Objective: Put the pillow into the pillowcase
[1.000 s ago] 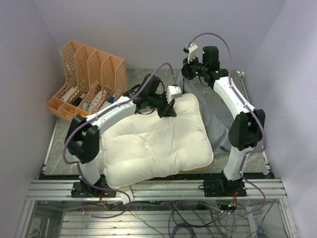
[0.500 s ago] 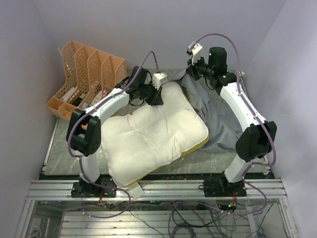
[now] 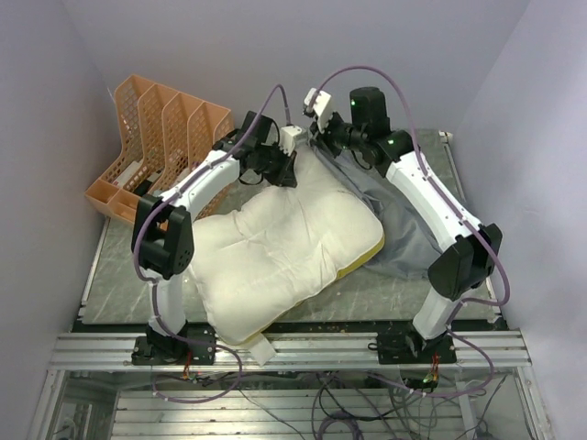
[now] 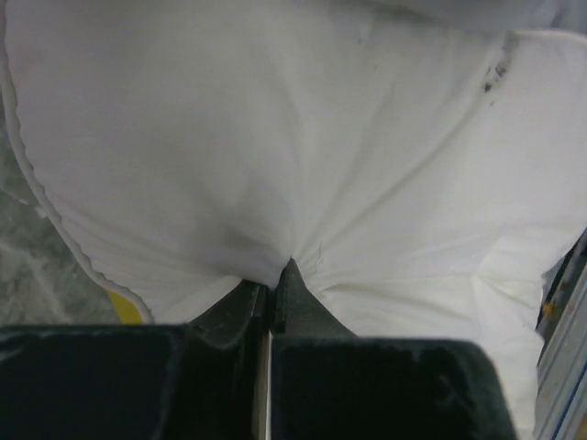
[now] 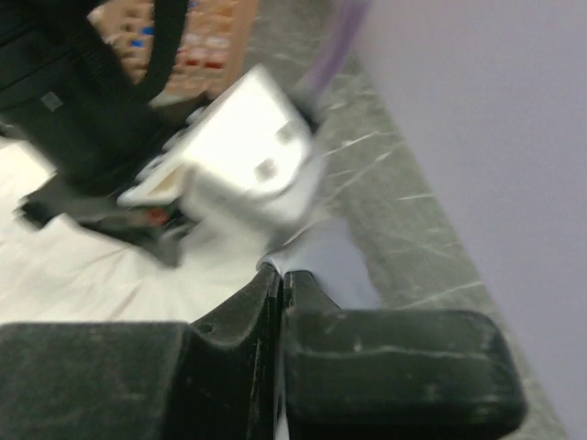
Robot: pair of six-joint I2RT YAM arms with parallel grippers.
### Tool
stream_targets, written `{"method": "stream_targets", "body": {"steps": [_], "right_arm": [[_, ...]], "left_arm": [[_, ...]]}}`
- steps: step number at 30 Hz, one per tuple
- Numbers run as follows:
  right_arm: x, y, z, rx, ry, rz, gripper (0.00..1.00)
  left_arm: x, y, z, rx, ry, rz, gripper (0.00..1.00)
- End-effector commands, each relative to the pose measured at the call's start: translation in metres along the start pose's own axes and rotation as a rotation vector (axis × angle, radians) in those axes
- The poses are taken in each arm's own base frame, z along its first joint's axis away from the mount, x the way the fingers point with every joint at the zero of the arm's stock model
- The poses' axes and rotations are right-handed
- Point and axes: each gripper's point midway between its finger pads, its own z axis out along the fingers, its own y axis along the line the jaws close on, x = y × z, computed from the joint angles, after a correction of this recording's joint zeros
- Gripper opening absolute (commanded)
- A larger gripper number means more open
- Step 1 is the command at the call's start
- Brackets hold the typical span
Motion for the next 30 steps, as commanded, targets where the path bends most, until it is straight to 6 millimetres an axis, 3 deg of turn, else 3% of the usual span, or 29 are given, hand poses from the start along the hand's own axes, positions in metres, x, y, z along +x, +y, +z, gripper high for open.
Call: {"method": "stream_targets", "body": {"steps": [1,3,5,8,11,15,18,21,24,27,30], "right_arm": [[0.026,0.043,0.002,-0.118,0.034,0.033,0.0],[0.049,0.029,-0.012,-0.072,0.047,0.082,0.0],[0.063,0.039,-0.014,-0.118,0.059,0.122,0.0],[0.072,0.067,-0.001,-0.229,0.071,0.178,0.0],[0.069,0.066,0.019,-0.265,0.062,0.218,0.0],[0.039,0.035,0.028,-0.173,-0.007,0.22,0.0],[0.024,-0.002,0.028,-0.013,-0.034,0.247,0.0],[0.035,-0.047,0.016,0.128,-0.055,0.313,0.0],[0.055,-0.075,0.007,0.154,-0.061,0.372,0.0],[0.062,-0.079,0.01,0.118,-0.058,0.384,0.0],[0.056,-0.063,0.015,0.032,-0.081,0.377,0.0]], "left_arm": [[-0.027,0.048,-0.036,-0.245,-0.147,-0.064,0.07],[-0.032,0.059,-0.053,-0.282,-0.281,-0.095,0.07],[-0.035,0.058,-0.063,-0.25,-0.396,-0.115,0.07],[-0.034,0.046,-0.051,-0.118,-0.425,-0.141,0.07],[-0.031,0.028,-0.03,0.022,-0.386,-0.167,0.07],[-0.02,0.001,-0.006,0.123,-0.282,-0.117,0.07],[-0.01,-0.012,-0.006,0.141,-0.235,-0.069,0.07],[-0.004,-0.024,-0.024,0.132,-0.266,-0.006,0.07],[0.009,-0.038,-0.042,0.127,-0.275,0.072,0.07],[0.015,-0.051,-0.052,0.144,-0.277,0.122,0.07],[0.009,-0.06,-0.055,0.164,-0.262,0.152,0.07]]}}
